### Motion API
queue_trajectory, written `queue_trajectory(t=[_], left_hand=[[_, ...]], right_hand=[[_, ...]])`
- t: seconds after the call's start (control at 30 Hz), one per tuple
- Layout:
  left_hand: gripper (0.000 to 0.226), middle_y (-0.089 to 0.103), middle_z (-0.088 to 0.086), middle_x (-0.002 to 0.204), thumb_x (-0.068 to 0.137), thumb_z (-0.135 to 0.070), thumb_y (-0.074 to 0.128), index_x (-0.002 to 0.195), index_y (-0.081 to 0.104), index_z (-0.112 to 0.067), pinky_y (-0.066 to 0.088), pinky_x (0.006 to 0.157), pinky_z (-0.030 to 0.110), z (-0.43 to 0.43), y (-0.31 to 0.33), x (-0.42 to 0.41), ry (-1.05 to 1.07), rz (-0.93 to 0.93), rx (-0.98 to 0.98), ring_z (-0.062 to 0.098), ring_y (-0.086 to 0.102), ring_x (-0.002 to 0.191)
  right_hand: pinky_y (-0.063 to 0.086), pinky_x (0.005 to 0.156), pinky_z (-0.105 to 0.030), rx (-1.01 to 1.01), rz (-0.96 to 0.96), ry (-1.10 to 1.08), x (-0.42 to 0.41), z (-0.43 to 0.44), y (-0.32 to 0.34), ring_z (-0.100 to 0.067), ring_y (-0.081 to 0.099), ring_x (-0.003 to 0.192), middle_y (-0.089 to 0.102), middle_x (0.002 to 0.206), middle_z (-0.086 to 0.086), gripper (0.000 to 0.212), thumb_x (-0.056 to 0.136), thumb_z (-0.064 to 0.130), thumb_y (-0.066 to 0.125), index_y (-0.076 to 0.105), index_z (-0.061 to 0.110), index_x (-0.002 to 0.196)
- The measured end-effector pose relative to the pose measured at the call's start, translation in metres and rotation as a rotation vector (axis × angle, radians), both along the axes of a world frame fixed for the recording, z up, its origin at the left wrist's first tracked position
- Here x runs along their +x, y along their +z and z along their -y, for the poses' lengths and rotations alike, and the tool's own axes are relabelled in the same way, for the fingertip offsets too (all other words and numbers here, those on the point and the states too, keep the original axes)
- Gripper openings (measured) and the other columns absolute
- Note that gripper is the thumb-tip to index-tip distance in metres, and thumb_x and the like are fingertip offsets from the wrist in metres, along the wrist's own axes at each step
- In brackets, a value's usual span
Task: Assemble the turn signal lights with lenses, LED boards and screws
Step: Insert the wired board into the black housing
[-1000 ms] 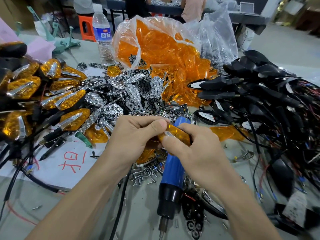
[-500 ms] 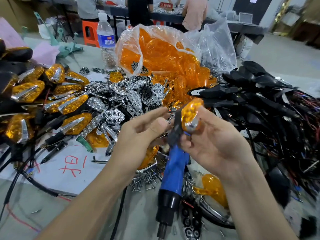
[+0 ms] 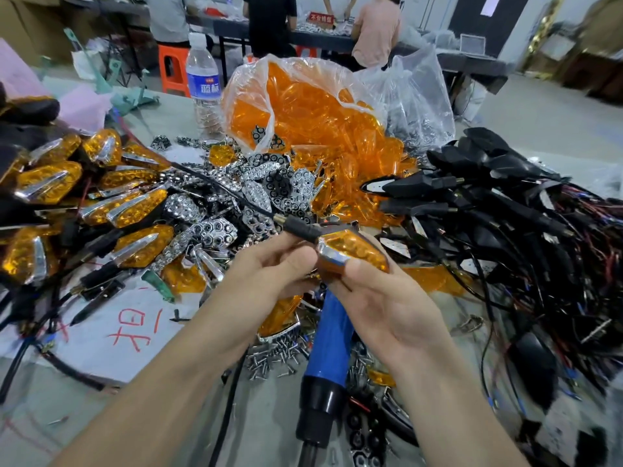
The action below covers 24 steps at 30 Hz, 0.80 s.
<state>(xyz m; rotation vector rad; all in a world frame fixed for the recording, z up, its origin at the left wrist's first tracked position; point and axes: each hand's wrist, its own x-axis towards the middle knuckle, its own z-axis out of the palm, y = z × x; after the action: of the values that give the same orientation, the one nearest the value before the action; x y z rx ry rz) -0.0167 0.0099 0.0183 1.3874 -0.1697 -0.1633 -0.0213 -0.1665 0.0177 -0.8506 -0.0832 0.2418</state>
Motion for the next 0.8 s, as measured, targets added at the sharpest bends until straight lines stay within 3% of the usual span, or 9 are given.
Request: queue_trajectory(t=[0.07,0.13,0.23,0.4,0.53,0.67,0.8], left_hand=[[0.033,0.076,0.006,0.124,0.093,-0.031,0.068,0.124,0.075,-0.022,0.059,0.096,0.034,0.000,0.001,-0.001,0.022,0.002,-0.045,0.024,0.071,0.117],[0.040,0.075,0.006,0.126,0.092,-0.030,0.064,0.130,0.070,-0.020,0.059,0.097,0.036,0.000,0.002,-0.002,0.016,-0.001,-0.067,0.025,0.071,0.117],[0.039,0.072,-0.001,0.133,0.094,-0.035,0.064,0.131,0.071,-0.025,0.056,0.103,0.040,0.001,0.005,-0.004,0.000,-0.010,-0.083,0.023,0.066,0.125],[0.044,0.069,0.002,0.137,0.097,-0.043,0.056,0.136,0.067,-0.024,0.043,0.115,0.055,0.004,0.009,-0.011,0.006,-0.021,-0.079,0.027,0.063,0.131],[0.034,0.069,0.009,0.135,0.094,-0.036,0.057,0.124,0.071,-0.025,0.042,0.116,0.057,0.003,0.016,-0.014,0.007,-0.003,-0.084,0.033,0.061,0.131],[0.049,0.067,0.005,0.138,0.089,-0.033,0.053,0.136,0.061,-0.020,0.050,0.110,0.043,0.007,0.020,-0.021,0.031,-0.029,-0.089,0.028,0.062,0.130],[0.037,0.059,0.024,0.143,0.110,-0.011,0.038,0.141,0.057,-0.009,0.047,0.108,0.054,0.012,0.024,-0.029,0.069,-0.069,-0.055,0.043,0.054,0.130]], right_hand=[[0.057,0.091,-0.038,-0.174,0.072,-0.087,-0.003,-0.002,-0.001,-0.030,0.066,0.099,0.070,0.112,-0.017,0.063,0.069,-0.005,0.077,0.056,-0.004,0.129],[0.057,0.075,-0.033,-0.442,0.146,-0.206,-0.007,-0.006,0.000,-0.020,0.068,0.084,0.075,0.095,-0.006,0.048,0.066,-0.007,0.083,0.065,0.014,0.106],[0.055,0.063,-0.021,-0.734,0.277,-0.301,-0.010,-0.014,0.001,-0.011,0.067,0.065,0.075,0.079,0.005,0.046,0.069,-0.003,0.087,0.063,0.029,0.091],[0.059,0.079,-0.025,-0.635,0.455,-0.240,-0.015,-0.028,-0.001,-0.011,0.075,0.087,0.080,0.099,0.003,0.059,0.075,0.006,0.085,0.074,0.048,0.115],[0.058,0.092,-0.030,-0.572,0.487,-0.224,-0.017,-0.032,-0.002,-0.015,0.073,0.110,0.077,0.117,0.008,0.059,0.078,0.010,0.086,0.072,0.043,0.125],[0.057,0.096,-0.036,-0.534,0.464,-0.215,-0.017,-0.034,-0.006,-0.021,0.072,0.109,0.076,0.119,0.001,0.058,0.079,0.012,0.086,0.070,0.027,0.132],[0.057,0.093,-0.033,-0.516,0.463,-0.207,-0.016,-0.035,-0.006,-0.019,0.072,0.105,0.077,0.116,-0.001,0.057,0.079,0.005,0.084,0.072,0.028,0.129]])
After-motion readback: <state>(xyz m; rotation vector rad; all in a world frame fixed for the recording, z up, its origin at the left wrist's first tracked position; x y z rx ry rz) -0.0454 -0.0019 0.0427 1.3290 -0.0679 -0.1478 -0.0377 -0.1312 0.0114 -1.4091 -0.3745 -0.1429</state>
